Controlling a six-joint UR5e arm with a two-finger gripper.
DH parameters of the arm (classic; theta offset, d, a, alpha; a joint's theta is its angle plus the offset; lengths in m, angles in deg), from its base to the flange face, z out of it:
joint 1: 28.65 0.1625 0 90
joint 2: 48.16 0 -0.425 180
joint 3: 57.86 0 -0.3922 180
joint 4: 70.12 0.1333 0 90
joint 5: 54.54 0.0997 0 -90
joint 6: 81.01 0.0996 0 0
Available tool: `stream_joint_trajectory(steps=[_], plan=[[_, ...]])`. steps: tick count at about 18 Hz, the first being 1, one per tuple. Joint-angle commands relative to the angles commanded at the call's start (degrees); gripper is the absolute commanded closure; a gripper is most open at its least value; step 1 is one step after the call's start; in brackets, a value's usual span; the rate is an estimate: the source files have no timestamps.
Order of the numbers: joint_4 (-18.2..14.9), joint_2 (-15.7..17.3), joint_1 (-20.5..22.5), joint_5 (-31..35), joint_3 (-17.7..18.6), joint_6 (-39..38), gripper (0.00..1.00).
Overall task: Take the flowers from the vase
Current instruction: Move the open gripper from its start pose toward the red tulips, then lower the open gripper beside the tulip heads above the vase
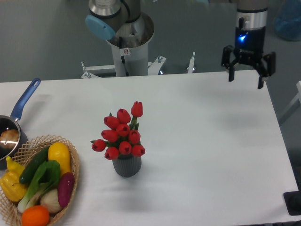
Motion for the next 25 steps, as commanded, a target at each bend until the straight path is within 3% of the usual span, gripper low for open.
stream_joint_trajectory(steps=[7, 13, 25], plan=[[-0.09, -0.61, -3.42, -0.45, 2.99, 0.70, 0.00], [0.00, -2.46, -8.17, -0.88, 3.17, 0.70, 0.00], [-0.18, -6.76, -12.13, -20.20, 6.33, -0.09, 0.00]])
